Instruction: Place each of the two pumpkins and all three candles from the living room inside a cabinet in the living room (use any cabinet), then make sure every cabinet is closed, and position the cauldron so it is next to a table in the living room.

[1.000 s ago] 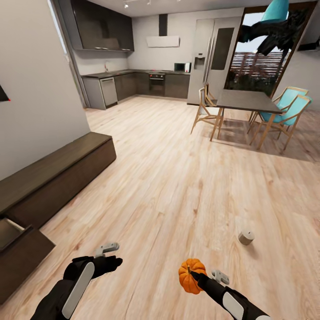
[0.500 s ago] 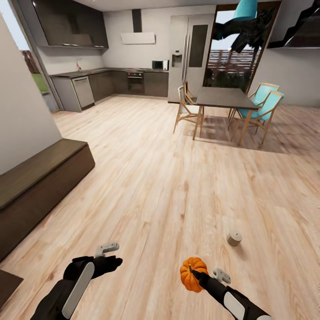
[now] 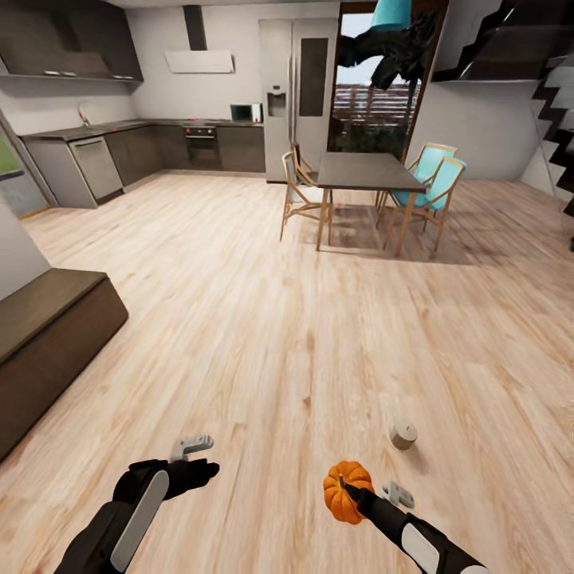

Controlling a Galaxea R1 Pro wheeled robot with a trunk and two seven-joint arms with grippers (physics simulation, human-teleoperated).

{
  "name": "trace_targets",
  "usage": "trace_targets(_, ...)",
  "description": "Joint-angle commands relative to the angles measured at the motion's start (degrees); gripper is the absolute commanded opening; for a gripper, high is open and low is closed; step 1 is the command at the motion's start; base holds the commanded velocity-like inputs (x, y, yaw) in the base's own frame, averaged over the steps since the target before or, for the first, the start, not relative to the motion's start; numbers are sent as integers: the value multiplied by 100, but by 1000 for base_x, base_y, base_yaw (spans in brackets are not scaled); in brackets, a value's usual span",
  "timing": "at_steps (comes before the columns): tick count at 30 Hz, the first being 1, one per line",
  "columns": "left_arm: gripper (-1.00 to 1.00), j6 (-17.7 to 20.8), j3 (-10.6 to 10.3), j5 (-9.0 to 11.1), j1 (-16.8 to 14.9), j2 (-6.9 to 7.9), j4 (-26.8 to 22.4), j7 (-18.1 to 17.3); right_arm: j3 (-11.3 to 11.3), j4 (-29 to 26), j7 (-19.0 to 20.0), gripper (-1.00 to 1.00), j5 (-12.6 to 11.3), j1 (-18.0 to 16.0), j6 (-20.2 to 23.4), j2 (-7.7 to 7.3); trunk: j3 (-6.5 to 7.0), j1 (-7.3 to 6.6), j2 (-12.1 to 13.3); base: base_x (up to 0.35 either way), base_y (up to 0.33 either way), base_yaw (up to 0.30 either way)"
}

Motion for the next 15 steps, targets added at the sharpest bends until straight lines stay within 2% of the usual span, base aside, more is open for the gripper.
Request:
trace_targets(1,100,11,-14,60,-2,5,-5,57,13,-7,10,-100,-52,-3,24,-2,-9,3,-2,330,99,-258)
trace_targets(11,100,11,-12,60,-2,4,-4,57,13,-8,8,-100,-52,-4,24,-2,-52,3,-2,330,109,-256)
trace_targets(15,100,11,-13,60,-2,4,-3,57,13,-7,10,-100,-52,-3,24,-2,-57,3,-2,318,170,-76)
